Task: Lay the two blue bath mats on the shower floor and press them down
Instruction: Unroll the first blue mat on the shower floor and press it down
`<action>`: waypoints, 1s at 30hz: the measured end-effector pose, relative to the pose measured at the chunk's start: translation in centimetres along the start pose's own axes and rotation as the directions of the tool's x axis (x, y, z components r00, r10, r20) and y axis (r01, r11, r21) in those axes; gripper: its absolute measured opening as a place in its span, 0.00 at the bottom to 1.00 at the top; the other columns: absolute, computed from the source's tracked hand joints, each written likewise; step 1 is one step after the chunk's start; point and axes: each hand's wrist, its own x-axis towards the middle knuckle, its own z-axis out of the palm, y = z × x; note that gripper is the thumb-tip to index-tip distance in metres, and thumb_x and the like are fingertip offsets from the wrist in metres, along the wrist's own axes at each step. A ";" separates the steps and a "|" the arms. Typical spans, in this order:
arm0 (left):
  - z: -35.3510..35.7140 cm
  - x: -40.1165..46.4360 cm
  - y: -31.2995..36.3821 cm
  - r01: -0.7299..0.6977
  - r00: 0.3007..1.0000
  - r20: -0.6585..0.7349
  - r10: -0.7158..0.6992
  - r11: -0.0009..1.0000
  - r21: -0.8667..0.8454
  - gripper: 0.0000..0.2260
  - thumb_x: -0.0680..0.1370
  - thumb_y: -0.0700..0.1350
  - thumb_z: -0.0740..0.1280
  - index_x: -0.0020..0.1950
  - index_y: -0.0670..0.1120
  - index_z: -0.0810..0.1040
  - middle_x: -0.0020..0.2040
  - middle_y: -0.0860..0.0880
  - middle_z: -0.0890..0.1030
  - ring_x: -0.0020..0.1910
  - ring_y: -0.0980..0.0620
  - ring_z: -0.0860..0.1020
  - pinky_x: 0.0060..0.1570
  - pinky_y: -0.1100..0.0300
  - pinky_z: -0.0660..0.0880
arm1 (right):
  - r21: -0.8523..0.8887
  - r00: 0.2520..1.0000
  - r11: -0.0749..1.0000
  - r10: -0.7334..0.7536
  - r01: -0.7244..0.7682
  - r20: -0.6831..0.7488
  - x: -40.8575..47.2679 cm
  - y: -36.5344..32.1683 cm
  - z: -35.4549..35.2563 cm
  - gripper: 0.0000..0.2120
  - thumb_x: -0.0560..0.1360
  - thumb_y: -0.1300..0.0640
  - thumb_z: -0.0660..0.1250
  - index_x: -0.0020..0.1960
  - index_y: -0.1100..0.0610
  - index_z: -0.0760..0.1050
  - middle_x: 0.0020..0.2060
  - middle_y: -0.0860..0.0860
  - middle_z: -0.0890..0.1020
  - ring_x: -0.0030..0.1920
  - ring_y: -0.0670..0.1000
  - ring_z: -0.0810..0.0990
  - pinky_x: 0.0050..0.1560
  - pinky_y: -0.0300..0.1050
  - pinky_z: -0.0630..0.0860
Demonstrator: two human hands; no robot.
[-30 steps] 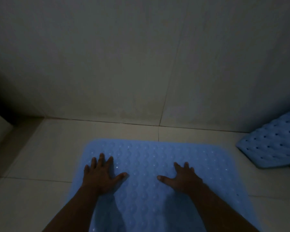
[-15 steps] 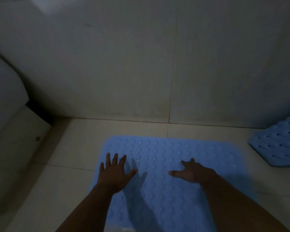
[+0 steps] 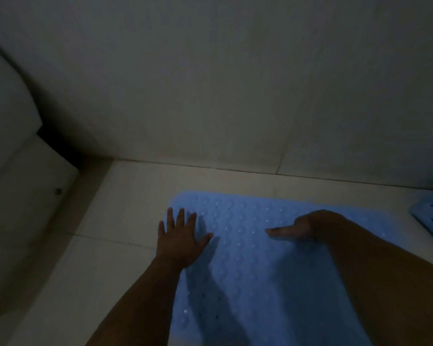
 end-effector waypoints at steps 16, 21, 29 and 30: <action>6.7 8.8 -1.3 -0.185 0.950 -0.266 0.165 0.981 -0.052 0.42 0.78 0.75 0.42 0.83 0.52 0.36 0.82 0.49 0.32 0.79 0.49 0.29 0.79 0.42 0.36 | -0.097 0.979 0.986 0.150 -0.137 0.140 4.9 -3.5 -1.3 0.31 0.71 0.30 0.66 0.46 0.61 0.74 0.32 0.55 0.81 0.48 0.57 0.81 0.55 0.50 0.72; 8.1 8.9 -0.8 -0.182 0.926 -0.335 0.175 0.983 0.012 0.41 0.79 0.74 0.43 0.83 0.50 0.39 0.83 0.47 0.35 0.80 0.49 0.31 0.79 0.40 0.37 | -0.307 0.991 0.943 0.130 -0.128 -0.014 7.3 -2.5 0.5 0.36 0.71 0.28 0.65 0.43 0.65 0.82 0.31 0.55 0.85 0.51 0.57 0.79 0.67 0.49 0.71; 7.8 9.4 -1.0 -0.201 0.931 -0.308 0.195 0.979 0.010 0.41 0.79 0.73 0.41 0.84 0.49 0.41 0.83 0.48 0.38 0.81 0.49 0.35 0.80 0.42 0.37 | -0.118 0.889 0.993 -0.031 -0.026 -0.456 7.8 -2.6 0.1 0.38 0.70 0.29 0.67 0.67 0.56 0.72 0.62 0.56 0.79 0.60 0.58 0.79 0.60 0.53 0.77; 7.7 9.4 -1.1 -0.210 0.931 -0.305 0.199 0.978 -0.004 0.40 0.79 0.72 0.41 0.84 0.48 0.42 0.84 0.48 0.39 0.82 0.49 0.36 0.80 0.43 0.38 | -0.106 0.864 0.994 -0.037 -0.019 -0.502 7.3 -3.3 -0.2 0.34 0.71 0.32 0.67 0.64 0.57 0.74 0.59 0.56 0.79 0.57 0.58 0.79 0.57 0.52 0.78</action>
